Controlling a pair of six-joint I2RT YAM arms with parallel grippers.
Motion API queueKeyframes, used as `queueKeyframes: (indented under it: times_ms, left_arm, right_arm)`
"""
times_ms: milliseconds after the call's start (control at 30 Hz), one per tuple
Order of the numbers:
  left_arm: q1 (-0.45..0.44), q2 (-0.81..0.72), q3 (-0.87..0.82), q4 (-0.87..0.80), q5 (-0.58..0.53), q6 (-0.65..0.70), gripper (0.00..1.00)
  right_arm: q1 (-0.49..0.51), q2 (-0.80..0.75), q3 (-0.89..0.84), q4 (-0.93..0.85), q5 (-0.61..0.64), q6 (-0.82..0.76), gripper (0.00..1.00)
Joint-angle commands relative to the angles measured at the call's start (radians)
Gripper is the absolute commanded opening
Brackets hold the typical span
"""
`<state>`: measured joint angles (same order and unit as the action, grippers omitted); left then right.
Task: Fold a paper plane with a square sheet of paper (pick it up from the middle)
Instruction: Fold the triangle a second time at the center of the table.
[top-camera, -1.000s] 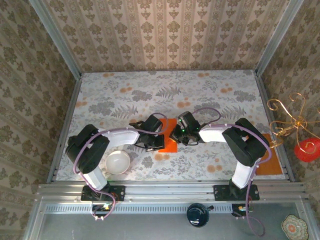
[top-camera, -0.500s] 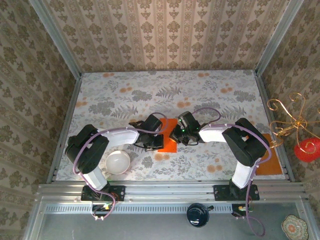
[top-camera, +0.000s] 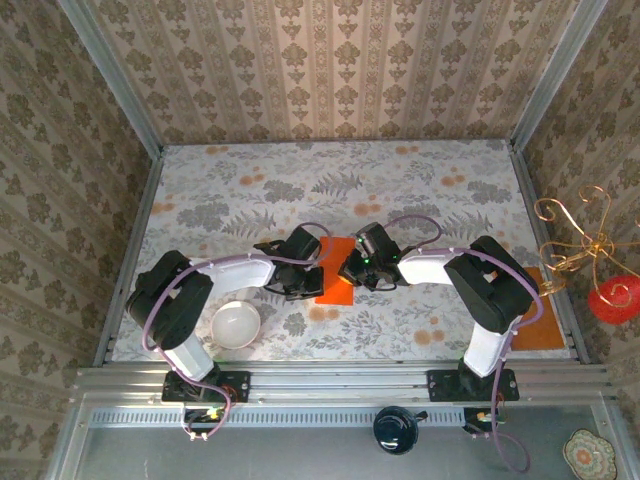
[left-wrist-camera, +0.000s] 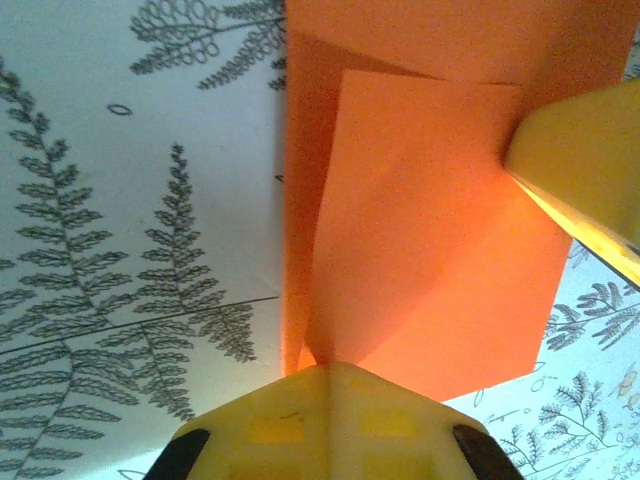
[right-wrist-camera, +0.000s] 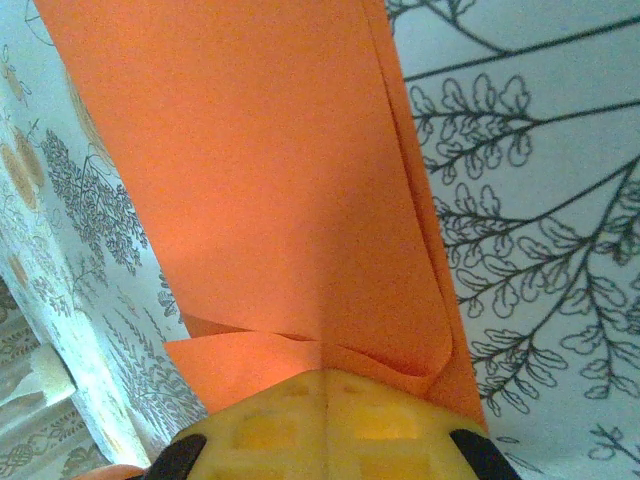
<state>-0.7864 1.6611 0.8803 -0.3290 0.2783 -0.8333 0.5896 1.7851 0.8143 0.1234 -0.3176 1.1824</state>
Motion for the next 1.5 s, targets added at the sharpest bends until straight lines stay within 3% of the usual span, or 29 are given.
queueKeyframes:
  times_ms: [0,433,733,1033,1467]
  left_arm:
    - [0.01,0.002,-0.002,-0.035,-0.024,0.015,0.03]
    - [0.018,0.032,-0.014,-0.052,-0.038,0.008,0.03]
    - [0.021,0.043,-0.013,-0.056,-0.034,0.009,0.02]
    - [0.021,0.043,-0.009,-0.056,-0.03,0.01,0.02]
    - [0.022,-0.005,-0.013,-0.032,-0.032,0.007,0.0]
  right_arm:
    - [-0.01,0.074,-0.041,-0.15,0.123,0.0,0.07]
    - [-0.011,0.062,-0.036,-0.153,0.123,-0.015,0.07]
    - [-0.022,-0.093,0.045,-0.117,0.019,-0.217,0.13]
    - [0.057,-0.011,0.091,-0.061,-0.058,-0.2,0.11]
    - [0.06,0.071,0.053,-0.094,0.032,-0.127,0.06]
